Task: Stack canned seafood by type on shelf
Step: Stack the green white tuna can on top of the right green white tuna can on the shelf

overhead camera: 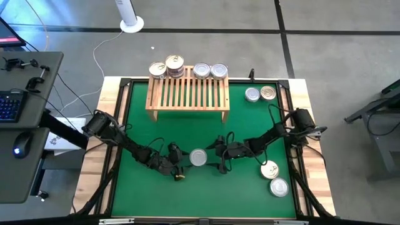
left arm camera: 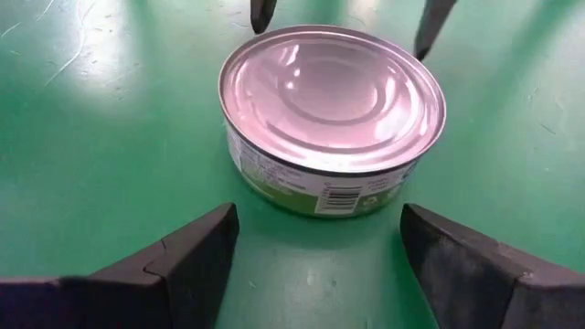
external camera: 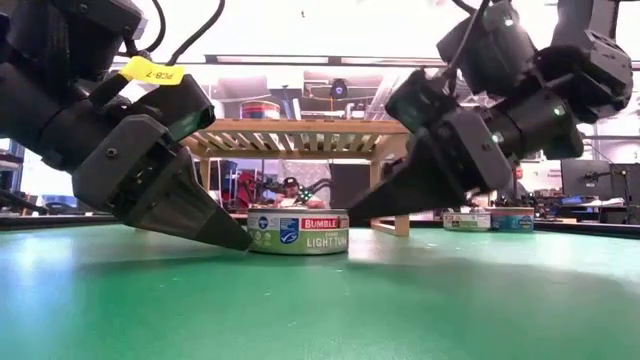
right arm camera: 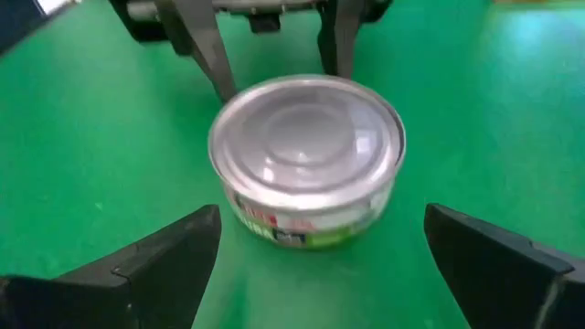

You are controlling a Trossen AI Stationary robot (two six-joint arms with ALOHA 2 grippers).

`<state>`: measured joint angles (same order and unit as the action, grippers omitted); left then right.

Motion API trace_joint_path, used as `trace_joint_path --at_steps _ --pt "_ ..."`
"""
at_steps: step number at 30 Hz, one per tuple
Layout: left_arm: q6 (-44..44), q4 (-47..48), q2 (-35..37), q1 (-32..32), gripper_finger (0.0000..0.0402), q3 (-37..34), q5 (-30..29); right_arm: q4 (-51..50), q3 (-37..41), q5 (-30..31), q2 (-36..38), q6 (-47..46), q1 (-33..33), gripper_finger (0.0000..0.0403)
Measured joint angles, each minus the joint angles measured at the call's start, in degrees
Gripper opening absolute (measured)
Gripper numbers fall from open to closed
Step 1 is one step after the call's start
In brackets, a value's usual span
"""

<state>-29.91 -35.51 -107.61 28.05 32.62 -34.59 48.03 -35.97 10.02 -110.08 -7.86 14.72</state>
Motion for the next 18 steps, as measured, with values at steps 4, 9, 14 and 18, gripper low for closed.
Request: trace_joint_path --at_steps 4,9,14,18 --pt "0.04 -0.23 0.00 -0.01 0.0297 -0.02 0.73 0.43 -0.15 0.09 0.04 1.34 0.00 0.0376" --pt "0.12 -0.71 0.02 -0.83 0.0297 -0.02 1.72 -0.24 -3.56 -0.04 -2.25 2.92 -0.03 0.0376" --pt "0.19 -1.86 0.04 -2.54 0.0297 -0.01 3.99 -1.97 -7.37 0.05 -5.87 5.09 -0.04 0.0376" --pt "1.91 -1.32 0.11 -3.42 0.0297 0.50 4.77 -1.95 -8.77 0.55 -7.10 5.10 -0.04 0.0376"
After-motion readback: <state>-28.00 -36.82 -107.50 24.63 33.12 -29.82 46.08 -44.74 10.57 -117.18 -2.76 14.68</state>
